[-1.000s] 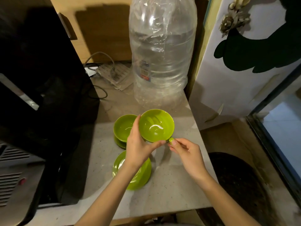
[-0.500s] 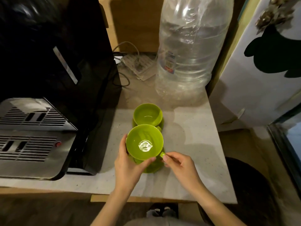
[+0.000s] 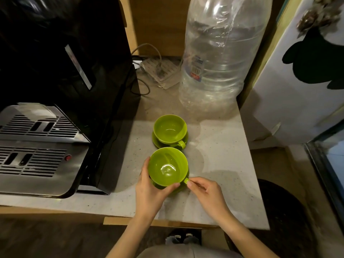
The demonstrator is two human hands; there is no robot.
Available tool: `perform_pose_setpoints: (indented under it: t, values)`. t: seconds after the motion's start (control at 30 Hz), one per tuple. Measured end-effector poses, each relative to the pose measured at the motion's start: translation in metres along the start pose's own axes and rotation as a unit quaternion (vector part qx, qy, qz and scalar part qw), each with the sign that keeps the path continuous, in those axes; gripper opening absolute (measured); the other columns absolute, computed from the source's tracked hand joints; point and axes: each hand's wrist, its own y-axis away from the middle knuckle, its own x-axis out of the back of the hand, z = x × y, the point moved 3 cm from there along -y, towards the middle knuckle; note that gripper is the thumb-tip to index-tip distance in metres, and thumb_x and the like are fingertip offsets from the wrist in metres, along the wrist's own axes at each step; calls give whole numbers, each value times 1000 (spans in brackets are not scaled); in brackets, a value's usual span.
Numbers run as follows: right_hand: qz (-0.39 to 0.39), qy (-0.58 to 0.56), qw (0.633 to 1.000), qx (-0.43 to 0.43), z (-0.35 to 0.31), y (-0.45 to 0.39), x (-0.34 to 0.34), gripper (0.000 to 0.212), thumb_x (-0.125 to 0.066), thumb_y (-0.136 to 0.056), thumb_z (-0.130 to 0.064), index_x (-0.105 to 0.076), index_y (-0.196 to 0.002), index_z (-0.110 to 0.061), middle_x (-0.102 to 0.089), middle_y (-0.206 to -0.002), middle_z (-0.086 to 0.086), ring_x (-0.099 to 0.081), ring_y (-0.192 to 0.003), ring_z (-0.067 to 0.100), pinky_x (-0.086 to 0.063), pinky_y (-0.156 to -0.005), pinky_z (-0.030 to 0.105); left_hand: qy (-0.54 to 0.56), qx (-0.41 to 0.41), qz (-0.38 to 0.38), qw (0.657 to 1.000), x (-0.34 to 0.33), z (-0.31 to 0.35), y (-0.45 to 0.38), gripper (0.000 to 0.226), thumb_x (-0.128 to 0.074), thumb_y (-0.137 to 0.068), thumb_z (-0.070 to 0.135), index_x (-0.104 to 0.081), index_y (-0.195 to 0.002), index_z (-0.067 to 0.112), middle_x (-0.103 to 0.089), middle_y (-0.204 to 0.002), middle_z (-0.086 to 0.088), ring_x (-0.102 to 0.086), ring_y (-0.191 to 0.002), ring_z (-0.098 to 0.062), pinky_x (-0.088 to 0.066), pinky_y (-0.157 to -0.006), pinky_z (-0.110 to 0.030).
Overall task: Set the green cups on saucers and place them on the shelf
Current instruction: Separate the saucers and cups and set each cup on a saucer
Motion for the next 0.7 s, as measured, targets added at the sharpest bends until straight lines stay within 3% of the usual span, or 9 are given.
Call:
perform_pose_setpoints:
  t: [0.2,0.33,0.4,0.47,0.53,0.6,0.7]
  values:
    - [-5,-26,1000,-16,2,-2,1,11,-64,-84,-20,-72,-91,-24,-74,-92,-5,-67,-88,4,-52,-82,19,-19,5,0,1000,-3,-2,0,110,-84,-51,40,-25,-141,19,-46,-141,-4,-45,-122,-13,-37,-95,-23]
    - [-22,-39,998,-34,-1,-6,5,8,-63,-84,-24,-69,-86,-30,-72,-90,-8,-65,-86,0,-49,-77,14,-20,46,-41,998,1,-1,1,123,-78,-50,59,-11,-146,21,-30,-151,-2,-33,-136,-21,-29,-101,-27]
    - [-9,-57,997,-46,-3,-13,10,9,-58,-87,-26,-68,-87,-27,-71,-90,-4,-65,-84,2,-49,-76,18,9,76,-45,996,9,-3,1,109,-62,-58,69,-15,-145,23,-27,-152,-2,-30,-138,-21,-28,-108,-35]
    - [13,-55,996,-66,-1,-24,16,14,-52,-91,-26,-66,-91,-24,-71,-93,4,-66,-87,15,-50,-80,31,31,103,-27,994,18,-10,-2,77,-48,-78,61,-32,-141,20,-42,-140,-4,-42,-126,-21,-33,-105,-37]
    - [8,-49,993,-104,-1,-36,18,18,-49,-93,-23,-64,-99,-15,-68,-89,7,-66,-82,22,-53,-77,37,59,143,-4,988,25,-20,-8,43,-40,-92,44,-59,-115,14,-62,-109,-9,-56,-101,-26,-45,-90,-38]
    - [-17,-53,987,-151,-2,-47,16,18,-48,-93,-21,-60,-101,-10,-66,-84,9,-67,-71,22,-56,-68,36,90,222,-14,971,30,-29,-16,30,-42,-94,31,-64,-87,13,-65,-77,-10,-62,-73,-28,-51,-66,-36]
    - [-49,-28,979,-195,-5,-60,11,17,-49,-92,-18,-61,-92,-6,-65,-72,9,-65,-52,17,-59,-55,33,151,319,-101,930,30,-38,-25,21,-50,-91,23,-64,-89,8,-70,-67,-13,-69,-54,-24,-57,-52,-33]
